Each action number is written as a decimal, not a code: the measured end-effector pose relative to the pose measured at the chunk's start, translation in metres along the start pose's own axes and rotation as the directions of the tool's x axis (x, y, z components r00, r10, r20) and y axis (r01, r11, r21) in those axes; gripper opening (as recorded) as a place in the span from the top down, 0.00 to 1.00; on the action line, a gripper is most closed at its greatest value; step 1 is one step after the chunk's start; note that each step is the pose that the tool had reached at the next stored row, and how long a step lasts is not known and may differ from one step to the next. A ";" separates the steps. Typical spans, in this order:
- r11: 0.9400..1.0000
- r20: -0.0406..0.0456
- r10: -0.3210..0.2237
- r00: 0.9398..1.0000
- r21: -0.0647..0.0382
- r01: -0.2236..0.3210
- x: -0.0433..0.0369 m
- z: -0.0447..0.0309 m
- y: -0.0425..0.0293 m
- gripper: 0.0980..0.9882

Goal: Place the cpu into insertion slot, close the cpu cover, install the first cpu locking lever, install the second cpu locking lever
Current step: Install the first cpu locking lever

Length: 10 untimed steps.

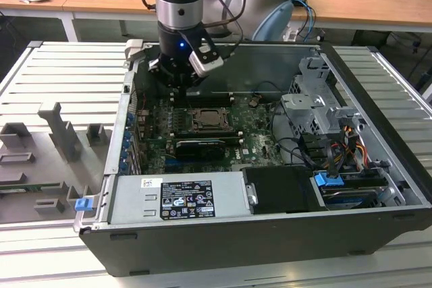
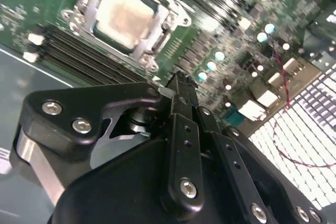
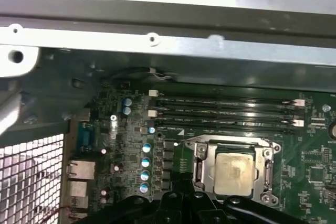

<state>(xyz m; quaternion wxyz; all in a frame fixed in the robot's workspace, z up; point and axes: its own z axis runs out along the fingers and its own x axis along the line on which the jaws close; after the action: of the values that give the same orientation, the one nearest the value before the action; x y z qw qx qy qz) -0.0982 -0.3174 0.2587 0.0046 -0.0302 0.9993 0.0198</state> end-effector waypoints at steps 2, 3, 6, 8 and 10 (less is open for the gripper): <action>1.000 0.000 -0.001 1.000 0.000 0.001 0.0031 0.0005 0.0023 0.99; 1.000 0.000 -0.001 1.000 0.000 0.001 0.0043 0.0009 0.0036 0.99; 1.000 0.000 -0.001 1.000 0.000 0.001 0.0088 0.0018 0.0093 0.99; 1.000 0.000 -0.002 1.000 -0.001 0.002 0.0100 0.0023 0.0135 0.99; 1.000 0.000 -0.002 1.000 -0.001 0.002 0.0101 0.0025 0.0174 0.99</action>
<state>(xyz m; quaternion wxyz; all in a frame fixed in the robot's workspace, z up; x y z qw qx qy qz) -0.1093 -0.3006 0.2568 0.0046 -0.0314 0.9993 0.0202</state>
